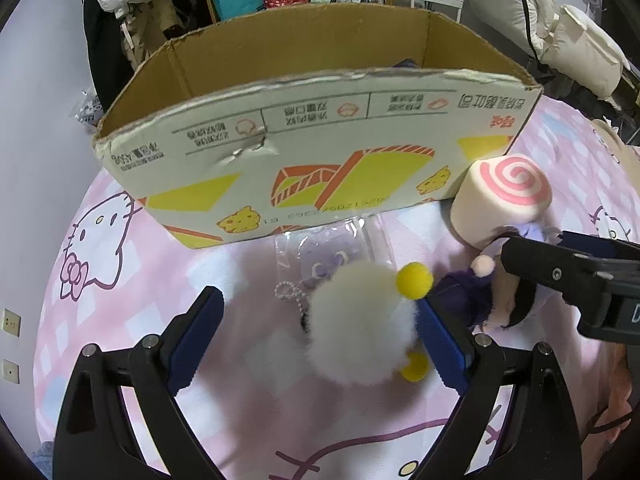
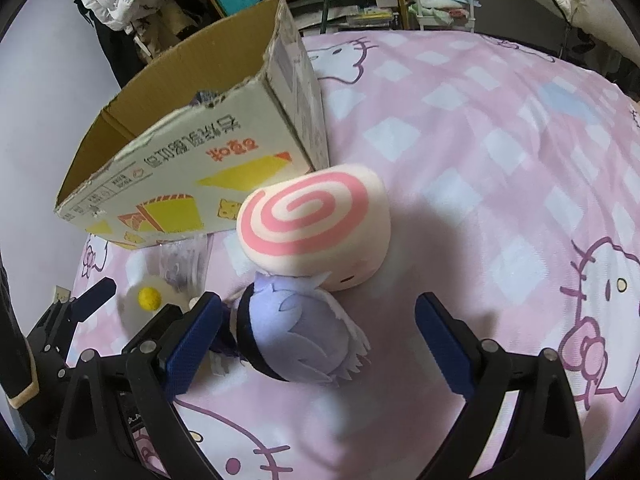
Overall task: Organize soft objects
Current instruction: 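Close the left tool on the chick plush while the right tool closes on the doll, then lift and carry the chick plush and doll over the box with both tools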
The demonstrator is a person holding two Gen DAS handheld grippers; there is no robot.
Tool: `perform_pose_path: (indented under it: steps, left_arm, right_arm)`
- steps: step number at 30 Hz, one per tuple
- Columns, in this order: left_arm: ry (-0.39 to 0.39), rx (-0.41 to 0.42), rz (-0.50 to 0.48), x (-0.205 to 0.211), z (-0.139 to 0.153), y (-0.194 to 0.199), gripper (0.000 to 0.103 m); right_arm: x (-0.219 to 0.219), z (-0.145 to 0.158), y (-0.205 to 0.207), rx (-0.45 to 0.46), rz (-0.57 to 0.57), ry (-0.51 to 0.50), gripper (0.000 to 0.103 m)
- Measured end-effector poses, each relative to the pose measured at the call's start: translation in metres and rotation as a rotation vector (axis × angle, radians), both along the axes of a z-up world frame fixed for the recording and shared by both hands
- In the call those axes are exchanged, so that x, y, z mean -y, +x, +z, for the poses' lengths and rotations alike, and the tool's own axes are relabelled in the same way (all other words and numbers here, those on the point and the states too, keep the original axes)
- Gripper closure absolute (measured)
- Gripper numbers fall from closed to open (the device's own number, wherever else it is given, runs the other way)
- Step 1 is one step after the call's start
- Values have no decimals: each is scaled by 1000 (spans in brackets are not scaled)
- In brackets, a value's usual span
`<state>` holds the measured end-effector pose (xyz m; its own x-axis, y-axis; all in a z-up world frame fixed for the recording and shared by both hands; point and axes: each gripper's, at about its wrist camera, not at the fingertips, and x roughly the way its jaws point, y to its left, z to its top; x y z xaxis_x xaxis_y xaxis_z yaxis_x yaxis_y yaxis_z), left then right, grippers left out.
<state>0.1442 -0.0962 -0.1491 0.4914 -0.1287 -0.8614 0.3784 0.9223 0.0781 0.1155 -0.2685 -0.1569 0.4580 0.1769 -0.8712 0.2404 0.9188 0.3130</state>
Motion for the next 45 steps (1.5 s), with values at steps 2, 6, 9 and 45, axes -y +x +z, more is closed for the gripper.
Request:
perform_pose_path:
  steps: [2,6,9,45]
  left_arm:
    - [5,-7,3,0,-3,1,11]
    - [11,-17,3,1,-6,2,11]
    - [-6,-32,12,-2,-8,3,13]
    - [-117,-12,5,-28,20,-22,60]
  right_arm:
    - [-2,-2,1,-7,10,-5,2]
    - [-4,-6,3,-22,26,-11,2]
    - [-3,-10,3,-39,27,26,2]
    - [-13,21,-21,89,59,-51,39]
